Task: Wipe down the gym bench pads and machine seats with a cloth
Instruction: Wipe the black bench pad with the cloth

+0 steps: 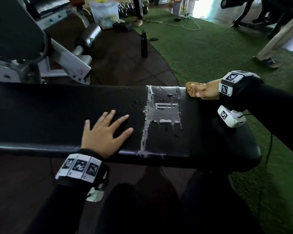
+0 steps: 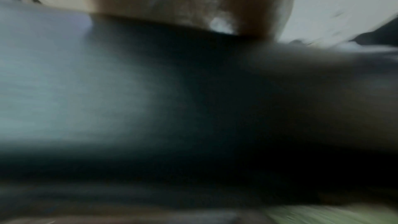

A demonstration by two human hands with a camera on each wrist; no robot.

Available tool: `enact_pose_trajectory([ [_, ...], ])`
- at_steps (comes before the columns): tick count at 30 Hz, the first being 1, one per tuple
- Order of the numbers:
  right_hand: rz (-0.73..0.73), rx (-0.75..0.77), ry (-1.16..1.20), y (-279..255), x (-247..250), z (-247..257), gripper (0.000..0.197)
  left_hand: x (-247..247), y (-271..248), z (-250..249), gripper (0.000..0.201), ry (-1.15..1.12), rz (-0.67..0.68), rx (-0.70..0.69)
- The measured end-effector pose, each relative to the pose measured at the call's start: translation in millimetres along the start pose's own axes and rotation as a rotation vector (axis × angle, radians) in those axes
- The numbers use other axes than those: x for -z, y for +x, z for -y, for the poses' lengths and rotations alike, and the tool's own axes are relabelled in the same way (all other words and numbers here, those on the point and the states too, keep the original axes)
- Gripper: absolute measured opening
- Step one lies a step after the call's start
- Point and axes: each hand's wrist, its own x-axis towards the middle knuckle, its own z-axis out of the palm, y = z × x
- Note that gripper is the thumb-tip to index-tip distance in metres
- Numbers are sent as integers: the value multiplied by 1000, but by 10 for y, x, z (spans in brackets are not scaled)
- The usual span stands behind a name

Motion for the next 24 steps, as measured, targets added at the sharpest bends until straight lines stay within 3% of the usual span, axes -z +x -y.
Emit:
enact_pose_trajectory([
  [4, -27, -66, 62, 126, 9, -3, 54, 42, 75, 440, 80, -23, 21, 73],
  [7, -28, -2, 161, 179, 30, 22, 49, 14, 49, 428, 79, 8, -31, 61],
  [16, -34, -64, 340, 438, 98, 118, 28, 1, 71, 386, 77, -14, -72, 89],
  [24, 34, -23, 564, 925, 246, 459, 25, -28, 63, 397, 78, -51, -138, 102],
])
